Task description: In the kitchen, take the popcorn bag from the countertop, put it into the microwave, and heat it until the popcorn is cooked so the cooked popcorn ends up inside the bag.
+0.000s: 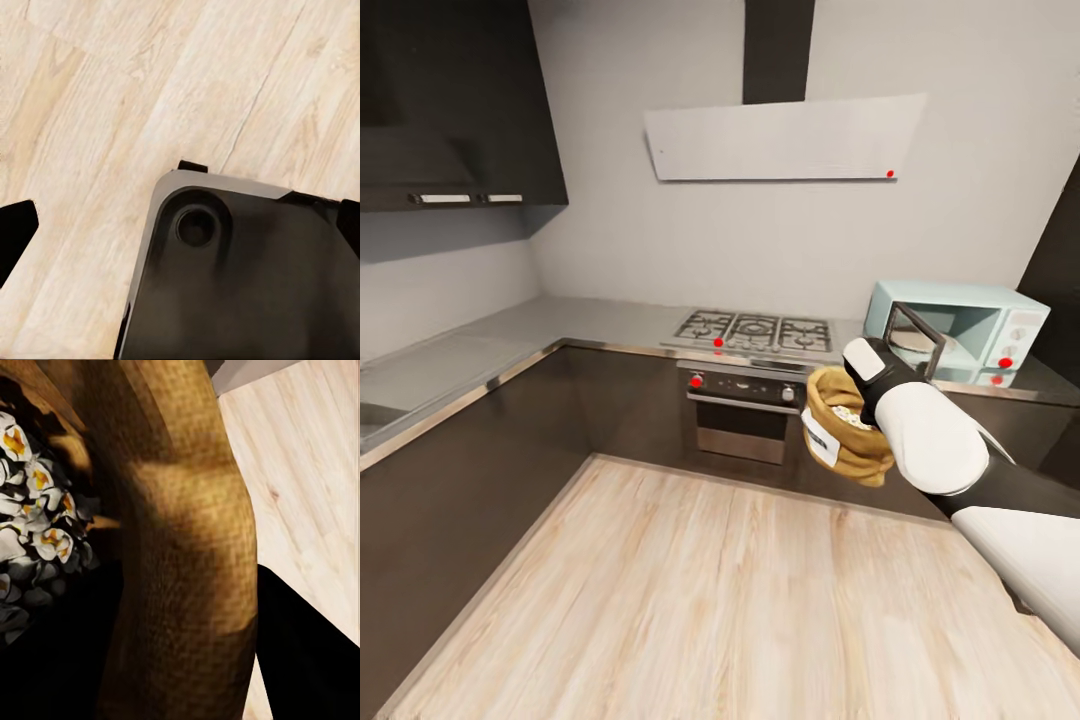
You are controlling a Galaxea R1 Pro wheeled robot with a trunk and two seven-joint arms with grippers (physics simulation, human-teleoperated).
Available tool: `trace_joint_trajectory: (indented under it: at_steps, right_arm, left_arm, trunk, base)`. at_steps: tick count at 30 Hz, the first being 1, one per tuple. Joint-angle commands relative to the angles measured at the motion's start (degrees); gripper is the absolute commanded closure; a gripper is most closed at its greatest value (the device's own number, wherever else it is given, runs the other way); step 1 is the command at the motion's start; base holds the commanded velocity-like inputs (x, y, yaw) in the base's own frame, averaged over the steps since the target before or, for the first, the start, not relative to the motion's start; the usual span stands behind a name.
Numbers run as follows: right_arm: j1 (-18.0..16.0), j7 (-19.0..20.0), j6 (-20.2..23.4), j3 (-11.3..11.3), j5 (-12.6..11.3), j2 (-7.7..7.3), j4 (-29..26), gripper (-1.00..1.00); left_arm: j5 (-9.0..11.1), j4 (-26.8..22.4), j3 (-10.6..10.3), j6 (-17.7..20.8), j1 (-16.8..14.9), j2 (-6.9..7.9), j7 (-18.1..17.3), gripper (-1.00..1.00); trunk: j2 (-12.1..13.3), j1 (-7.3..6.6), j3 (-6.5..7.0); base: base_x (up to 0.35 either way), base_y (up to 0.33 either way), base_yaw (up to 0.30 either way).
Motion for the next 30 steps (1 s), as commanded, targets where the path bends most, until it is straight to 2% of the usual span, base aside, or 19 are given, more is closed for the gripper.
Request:
trace_joint_trajectory:
  at_steps: [1, 16, 27, 28, 30]
  right_arm:
    - [0.0, -0.3, 0.4, 0.0, -0.2, -0.02, -0.1, 1.0]
    - [0.0, -0.3, 0.5, 0.0, 0.2, -0.32, -0.1, 1.0]
    - [0.0, -0.3, 0.5, 0.0, 0.2, -0.47, -0.1, 1.0]
    - [0.0, -0.3, 0.5, 0.0, 0.2, -0.49, -0.1, 1.0]
    - [0.0, -0.2, 0.5, -0.1, 0.1, -0.56, -0.1, 1.0]
  left_arm:
    - [0.0, 0.0, 0.2, -0.1, 0.0, -0.01, 0.0, -1.0]
    - [0.0, 0.0, 0.2, -0.1, 0.0, -0.01, 0.0, -1.0]
    - [0.0, -0.1, 0.2, 0.0, 0.0, 0.02, 0.0, -1.0]
    - [-0.1, -0.1, 0.2, 0.0, -0.1, -0.08, 0.0, -1.0]
    - [-0.3, -0.2, -0.1, 0.1, 0.0, -1.98, 0.1, -1.0]
  trunk:
    - [-0.1, -0.03, -0.07]
    - [-0.1, -0.03, 0.04]
    - [-0.1, -0.03, 0.6]
    - [-0.1, -0.03, 0.65]
    - [-0.1, -0.03, 0.7]
  base:
    - [-0.35, 0.0, 0.0]
    - [-0.35, 0.0, -0.191]
    - [-0.333, -0.023, -0.197]
    - [-0.098, -0.226, -0.23]
    - [-0.028, -0.271, -0.107]
